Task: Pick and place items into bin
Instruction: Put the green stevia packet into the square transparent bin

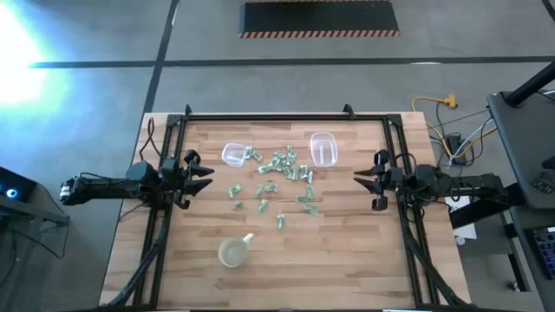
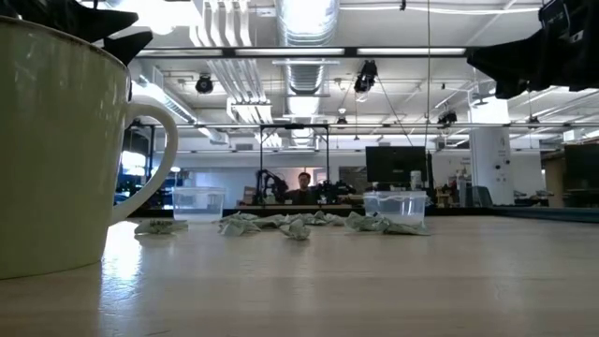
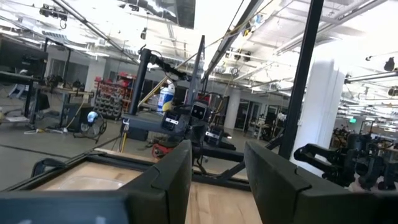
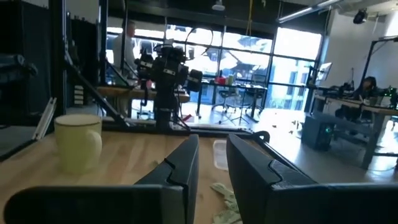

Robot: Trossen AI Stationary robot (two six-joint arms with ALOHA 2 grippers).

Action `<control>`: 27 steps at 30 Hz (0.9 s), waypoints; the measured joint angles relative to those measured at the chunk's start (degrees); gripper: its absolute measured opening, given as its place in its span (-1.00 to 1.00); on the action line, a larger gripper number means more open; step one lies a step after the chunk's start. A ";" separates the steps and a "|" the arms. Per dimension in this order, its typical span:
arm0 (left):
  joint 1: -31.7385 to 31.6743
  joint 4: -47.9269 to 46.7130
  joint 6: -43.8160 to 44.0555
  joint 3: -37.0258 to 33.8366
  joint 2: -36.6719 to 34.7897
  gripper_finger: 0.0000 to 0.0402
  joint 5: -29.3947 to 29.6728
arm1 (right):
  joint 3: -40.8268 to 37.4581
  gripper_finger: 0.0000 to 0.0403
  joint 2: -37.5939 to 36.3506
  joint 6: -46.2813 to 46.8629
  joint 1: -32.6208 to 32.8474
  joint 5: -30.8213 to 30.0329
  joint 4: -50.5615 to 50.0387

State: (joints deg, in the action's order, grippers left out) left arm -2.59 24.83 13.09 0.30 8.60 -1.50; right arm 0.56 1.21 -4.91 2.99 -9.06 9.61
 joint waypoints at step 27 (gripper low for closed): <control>0.00 -15.89 -16.85 13.17 9.76 -0.34 4.96 | 5.94 -0.64 0.65 -14.66 0.00 -0.05 1.75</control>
State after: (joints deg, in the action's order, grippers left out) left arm -2.59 8.94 -3.75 13.46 18.36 3.46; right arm 6.50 1.87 -19.57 2.98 -9.10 11.37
